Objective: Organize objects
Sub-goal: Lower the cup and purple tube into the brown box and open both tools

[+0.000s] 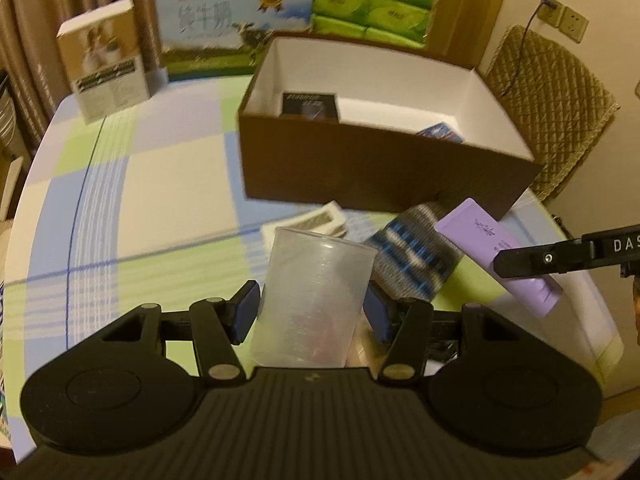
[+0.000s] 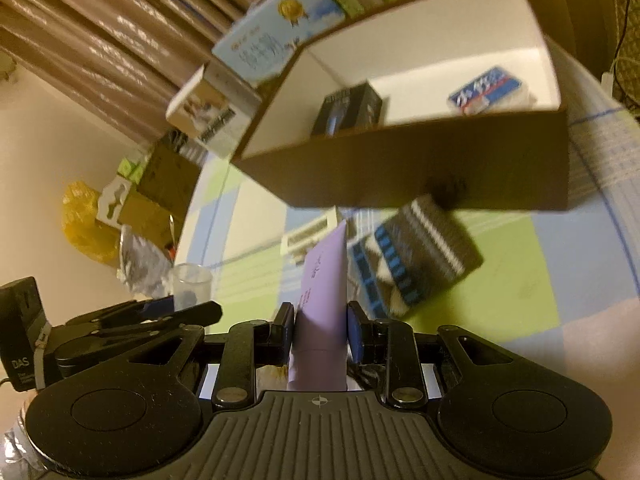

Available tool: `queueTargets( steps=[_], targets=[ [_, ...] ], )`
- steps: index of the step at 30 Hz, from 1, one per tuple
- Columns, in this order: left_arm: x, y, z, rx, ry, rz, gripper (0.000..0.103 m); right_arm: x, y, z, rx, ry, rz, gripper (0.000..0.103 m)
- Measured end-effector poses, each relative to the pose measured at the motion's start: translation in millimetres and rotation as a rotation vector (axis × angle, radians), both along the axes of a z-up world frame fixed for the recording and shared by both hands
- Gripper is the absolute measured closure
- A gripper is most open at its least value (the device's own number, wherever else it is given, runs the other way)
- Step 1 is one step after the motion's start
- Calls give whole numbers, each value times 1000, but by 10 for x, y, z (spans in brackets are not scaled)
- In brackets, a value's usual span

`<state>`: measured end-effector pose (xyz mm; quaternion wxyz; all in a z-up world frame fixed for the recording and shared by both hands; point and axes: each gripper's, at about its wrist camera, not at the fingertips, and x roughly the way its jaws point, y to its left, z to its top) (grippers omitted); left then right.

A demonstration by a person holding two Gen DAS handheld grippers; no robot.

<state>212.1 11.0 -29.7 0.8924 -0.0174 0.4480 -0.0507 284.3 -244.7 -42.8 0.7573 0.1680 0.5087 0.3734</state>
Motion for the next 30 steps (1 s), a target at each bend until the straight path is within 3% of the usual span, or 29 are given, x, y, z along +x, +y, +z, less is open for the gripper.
queueTargets(
  steps=[9, 17, 23, 30],
  targets=[
    [470, -340, 253, -20, -69, -56, 51, 426, -213, 335, 44, -84, -65, 78],
    [1094, -586, 480, -51, -117, -58, 51, 946, -188, 420, 57, -132, -107, 78],
    [1580, -747, 442, -36, -81, -44, 51, 1284, -141, 332, 25, -127, -123, 78],
    [2041, -823, 178, -55, 20, -18, 51, 1571, -67, 137, -21, -102, -134, 78]
  ],
)
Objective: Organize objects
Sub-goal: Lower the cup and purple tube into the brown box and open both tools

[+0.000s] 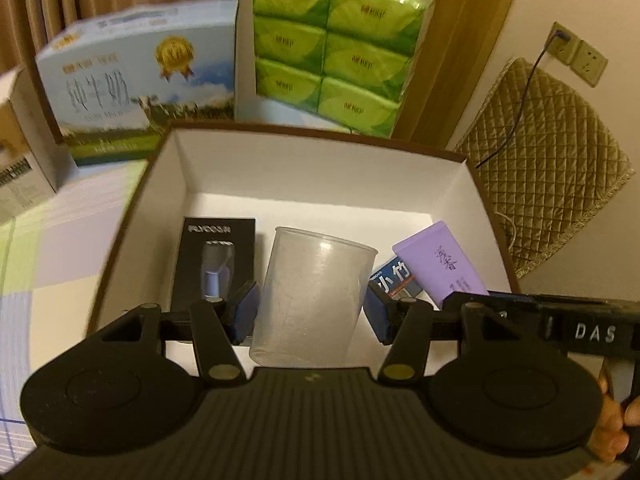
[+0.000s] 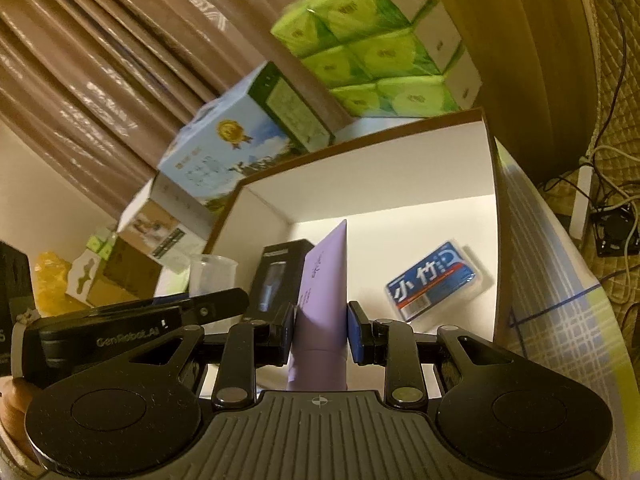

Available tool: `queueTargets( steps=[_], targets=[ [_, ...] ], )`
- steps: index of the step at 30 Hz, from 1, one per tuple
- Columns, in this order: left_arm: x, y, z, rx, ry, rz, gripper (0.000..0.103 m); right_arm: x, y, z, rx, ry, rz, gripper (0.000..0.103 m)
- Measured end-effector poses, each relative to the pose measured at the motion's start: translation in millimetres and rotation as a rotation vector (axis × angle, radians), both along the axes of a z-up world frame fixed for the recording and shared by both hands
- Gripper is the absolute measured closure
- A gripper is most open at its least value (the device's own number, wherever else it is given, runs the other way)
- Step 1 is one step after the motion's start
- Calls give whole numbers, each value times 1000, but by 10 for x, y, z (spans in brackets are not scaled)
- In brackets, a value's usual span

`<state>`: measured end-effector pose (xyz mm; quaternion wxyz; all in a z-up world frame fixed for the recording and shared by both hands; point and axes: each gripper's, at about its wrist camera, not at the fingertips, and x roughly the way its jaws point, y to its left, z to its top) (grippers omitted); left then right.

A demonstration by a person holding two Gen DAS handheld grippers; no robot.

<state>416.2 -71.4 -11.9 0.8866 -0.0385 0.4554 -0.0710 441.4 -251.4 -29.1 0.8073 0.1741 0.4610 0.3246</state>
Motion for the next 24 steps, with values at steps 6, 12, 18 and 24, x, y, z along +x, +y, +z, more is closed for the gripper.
queueTargets(
  steps=[6, 12, 18, 24],
  targets=[
    [219, -14, -315, 3, 100, 17, 51, 115, 54, -162, -42, 23, -3, 78],
    [290, -41, -560, 32, 160, 15, 51, 165, 73, -257, -64, 37, -7, 78],
    [346, -68, -646, 43, 185, 2, 51, 192, 93, -294, -73, 43, -7, 78],
    [355, -53, -614, 59, 174, -8, 43, 216, 128, -310, -82, 44, -5, 84]
  ],
)
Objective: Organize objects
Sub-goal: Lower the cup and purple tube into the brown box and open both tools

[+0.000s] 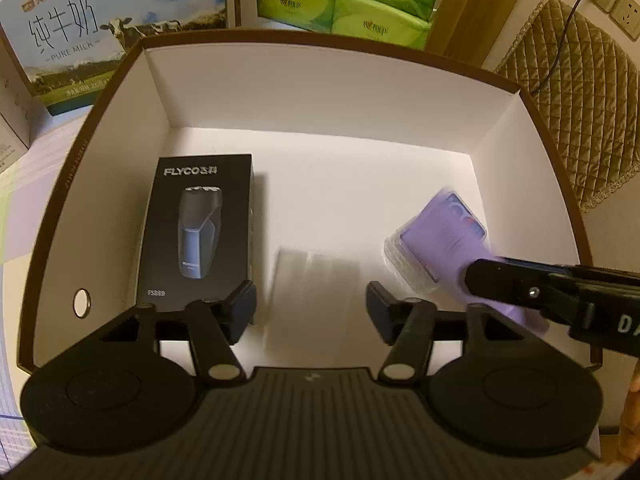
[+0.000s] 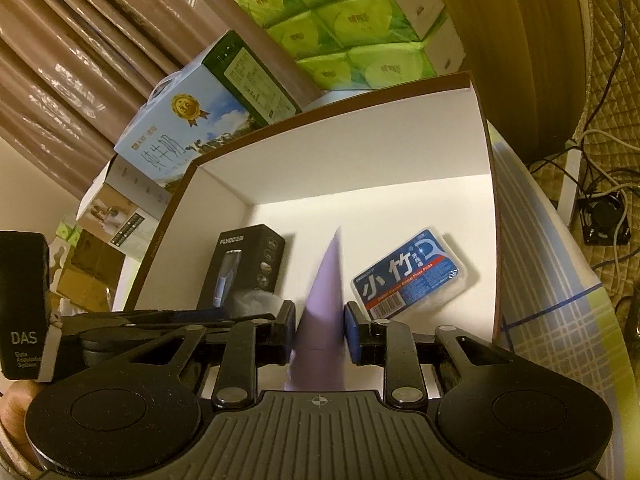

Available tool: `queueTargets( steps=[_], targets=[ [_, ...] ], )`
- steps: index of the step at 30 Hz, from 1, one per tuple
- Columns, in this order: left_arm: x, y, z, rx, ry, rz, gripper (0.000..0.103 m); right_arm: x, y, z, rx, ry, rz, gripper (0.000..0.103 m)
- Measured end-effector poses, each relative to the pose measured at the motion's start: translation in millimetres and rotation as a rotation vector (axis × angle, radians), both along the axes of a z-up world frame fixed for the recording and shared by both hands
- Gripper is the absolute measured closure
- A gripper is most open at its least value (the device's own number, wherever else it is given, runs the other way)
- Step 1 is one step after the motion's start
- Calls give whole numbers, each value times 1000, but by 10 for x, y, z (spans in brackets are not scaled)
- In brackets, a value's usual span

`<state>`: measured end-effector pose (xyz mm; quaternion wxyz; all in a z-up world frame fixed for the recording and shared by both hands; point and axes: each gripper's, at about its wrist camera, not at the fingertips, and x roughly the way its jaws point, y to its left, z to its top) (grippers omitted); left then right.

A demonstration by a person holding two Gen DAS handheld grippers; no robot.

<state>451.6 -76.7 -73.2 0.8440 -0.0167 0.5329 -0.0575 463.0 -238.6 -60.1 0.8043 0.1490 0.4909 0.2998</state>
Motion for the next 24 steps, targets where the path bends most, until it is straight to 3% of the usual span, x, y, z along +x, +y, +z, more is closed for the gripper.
queueTargets(
  steps=[2, 19, 20, 22, 23, 24],
  targets=[
    [-6, 26, 26, 4, -9, -2, 43, 9, 30, -9, -4, 5, 10, 94],
    [-189, 263, 205, 24, -48, 18, 35, -70, 129, 21, -68, -31, 73, 92],
    [-211, 273, 227, 20, -55, 17, 35, -89, 126, 37, -75, -42, 76, 90],
    [-256, 289, 282, 15, -69, 15, 32, -134, 115, 73, -86, -65, 77, 75],
    [-282, 292, 309, 17, -78, 15, 31, -166, 104, 97, -90, -81, 74, 58],
    [-313, 294, 339, 18, -87, 13, 29, -200, 96, 123, -91, -99, 73, 49]
  ],
)
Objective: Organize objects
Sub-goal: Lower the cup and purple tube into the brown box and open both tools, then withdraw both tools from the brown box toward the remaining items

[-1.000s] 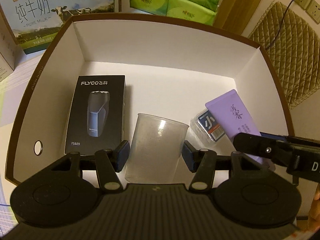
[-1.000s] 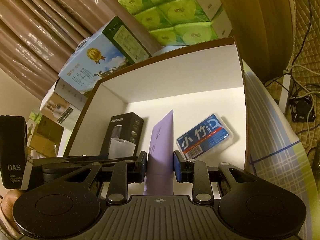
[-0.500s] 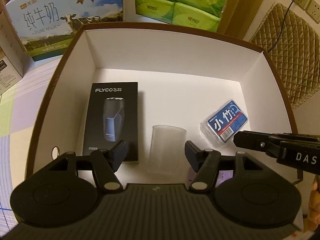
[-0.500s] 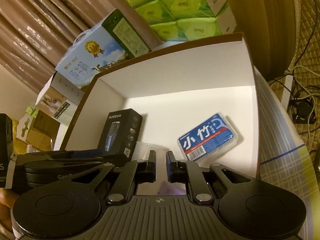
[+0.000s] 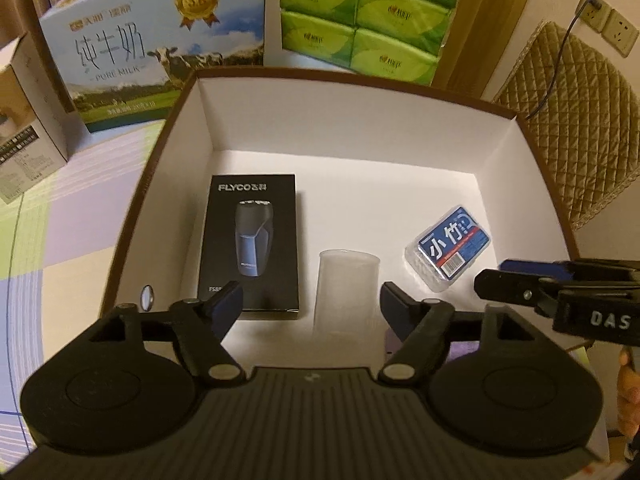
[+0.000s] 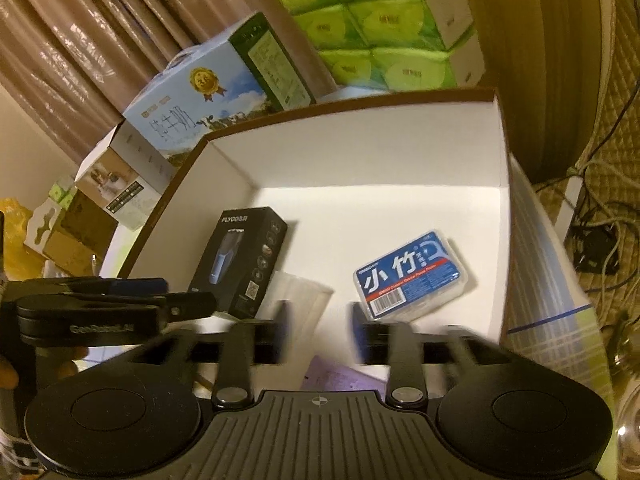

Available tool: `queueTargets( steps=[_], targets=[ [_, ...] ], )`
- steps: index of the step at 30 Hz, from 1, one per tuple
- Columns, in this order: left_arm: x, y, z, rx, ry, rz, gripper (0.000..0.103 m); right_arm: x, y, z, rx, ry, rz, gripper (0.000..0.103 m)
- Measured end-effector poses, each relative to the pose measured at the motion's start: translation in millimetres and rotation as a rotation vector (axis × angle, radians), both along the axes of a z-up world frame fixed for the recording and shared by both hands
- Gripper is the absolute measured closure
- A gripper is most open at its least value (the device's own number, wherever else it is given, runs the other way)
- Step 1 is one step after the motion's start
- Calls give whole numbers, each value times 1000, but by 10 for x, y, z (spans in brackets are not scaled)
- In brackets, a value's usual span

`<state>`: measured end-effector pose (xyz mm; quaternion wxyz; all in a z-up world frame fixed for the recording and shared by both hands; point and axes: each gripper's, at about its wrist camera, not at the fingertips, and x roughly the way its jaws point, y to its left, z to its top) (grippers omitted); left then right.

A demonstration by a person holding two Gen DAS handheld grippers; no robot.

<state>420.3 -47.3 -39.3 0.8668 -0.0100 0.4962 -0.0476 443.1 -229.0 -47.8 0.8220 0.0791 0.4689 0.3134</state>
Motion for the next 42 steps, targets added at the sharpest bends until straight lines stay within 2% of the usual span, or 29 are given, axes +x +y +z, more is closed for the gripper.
queueTargets(
  steps=[1, 3, 6, 12, 18, 27, 42],
  targets=[
    [-31, 0, 30, 1, -9, -3, 27, -33, -3, 28, 0, -15, 8, 47],
    [-102, -3, 90, 6, -27, -3, 22, -98, 2, 73, -25, -42, 10, 37],
    [-209, -2, 176, 0, -50, -2, 20, -203, -22, 143, -34, -89, 17, 26],
    [-457, 11, 356, 17, -99, 23, 14, -399, -84, 297, -35, -148, 15, 11],
    [-709, 34, 488, 25, -132, 35, 14, -612, -127, 465, -33, -197, 18, 7],
    [-1129, 121, 601, -7, -151, 76, 14, -902, -193, 614, -10, -221, 35, 5],
    [-1832, 298, 608, -23, -143, 162, 14, -1322, -341, 590, -3, -208, 47, 5]
  ],
)
